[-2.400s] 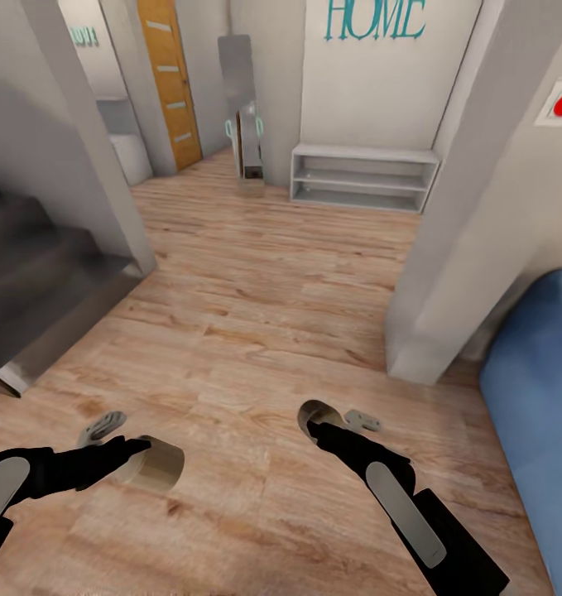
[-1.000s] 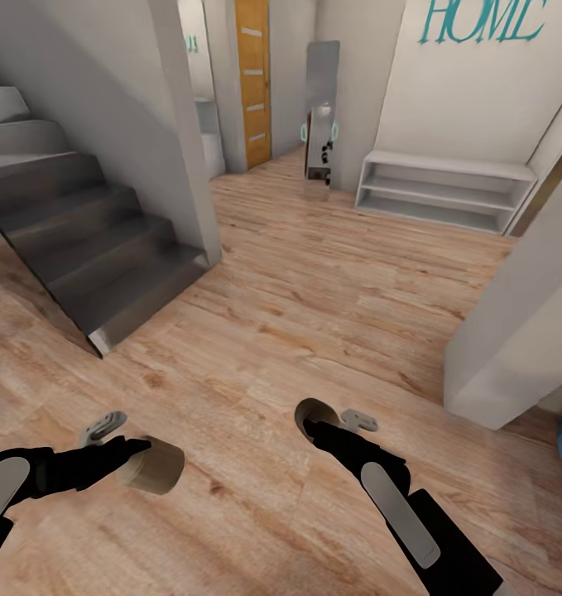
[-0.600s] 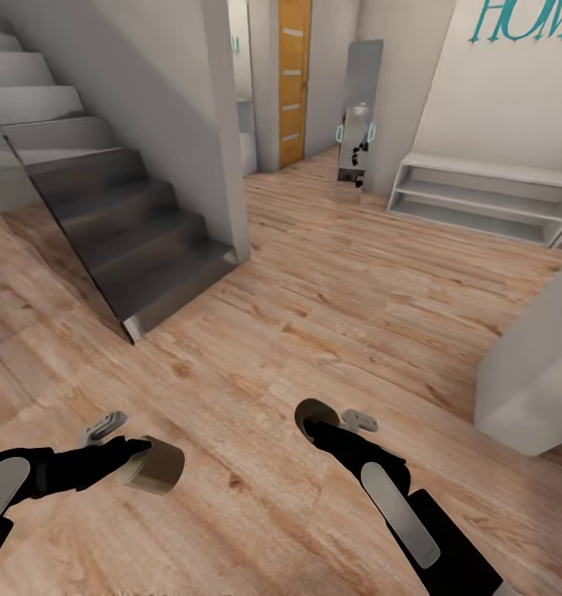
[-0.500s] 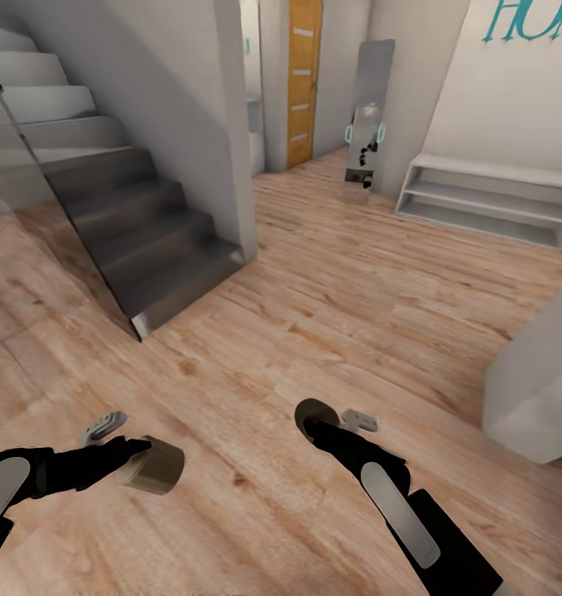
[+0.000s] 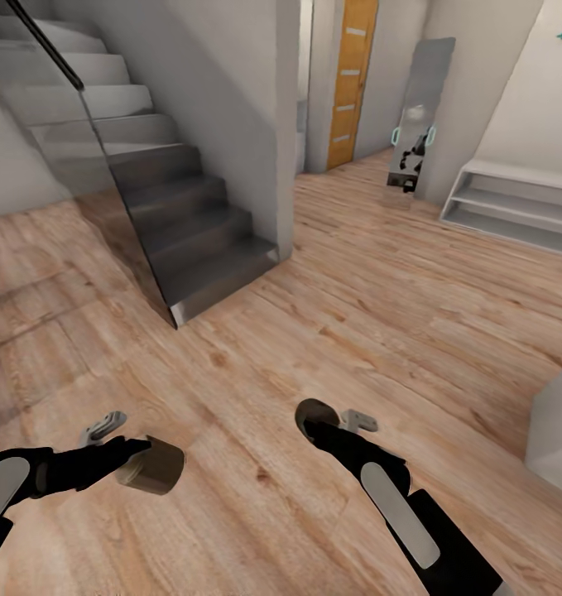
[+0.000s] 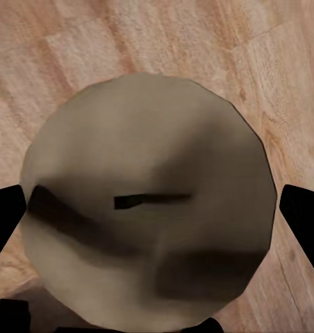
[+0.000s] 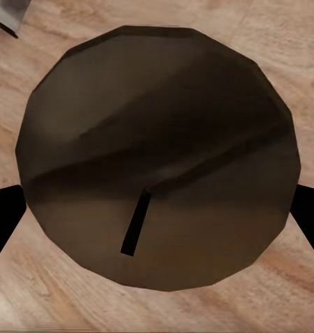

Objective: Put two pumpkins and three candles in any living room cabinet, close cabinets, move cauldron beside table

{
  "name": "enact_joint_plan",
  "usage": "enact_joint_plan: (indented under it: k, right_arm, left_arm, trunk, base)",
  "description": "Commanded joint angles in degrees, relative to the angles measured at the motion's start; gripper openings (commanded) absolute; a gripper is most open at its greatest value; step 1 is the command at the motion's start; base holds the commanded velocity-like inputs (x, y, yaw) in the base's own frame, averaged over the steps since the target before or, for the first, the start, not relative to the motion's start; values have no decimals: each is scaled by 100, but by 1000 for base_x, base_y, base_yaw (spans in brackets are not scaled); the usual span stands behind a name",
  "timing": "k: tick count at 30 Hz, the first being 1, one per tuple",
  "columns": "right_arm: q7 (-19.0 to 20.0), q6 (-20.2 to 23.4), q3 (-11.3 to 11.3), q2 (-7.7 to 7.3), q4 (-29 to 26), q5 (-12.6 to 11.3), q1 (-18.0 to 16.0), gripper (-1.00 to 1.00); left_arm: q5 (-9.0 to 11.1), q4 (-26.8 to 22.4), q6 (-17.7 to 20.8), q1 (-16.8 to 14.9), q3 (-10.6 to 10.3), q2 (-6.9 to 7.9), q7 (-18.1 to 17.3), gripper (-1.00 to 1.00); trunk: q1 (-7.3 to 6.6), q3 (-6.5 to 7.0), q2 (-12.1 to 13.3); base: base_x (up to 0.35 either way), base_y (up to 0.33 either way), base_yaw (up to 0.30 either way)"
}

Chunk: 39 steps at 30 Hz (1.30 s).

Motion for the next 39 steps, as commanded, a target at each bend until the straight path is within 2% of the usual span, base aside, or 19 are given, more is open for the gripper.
enact_joint_plan:
  k: [1,22,29,39]
  right_arm:
    - [-50,-11,12,-7,-11,-45,-5,-100]
    - [-50,-114,13,-2,-7,-37,-5,-100]
    - [-50,-114,13,100,93,-17,-5,-100]
    - [-50,-114,13,116,146,-11,-5,-100]
  left_arm:
    - [82,-2,9,-6,1,0,59,-100]
    - [82,-8,6,-6,1,0,59,-100]
    - [82,-7,6,-6,1,-5,59,-100]
    - [82,-8,6,-6,1,-5,59,-100]
  trunk:
    - [-1,-4,-2]
    - [-1,-4,-2]
    - [-1,-4,-2]
    - [-1,-4,-2]
  base:
    - [0,0,288]
    - [0,0,288]
    - [0,0,288]
    - [0,0,288]
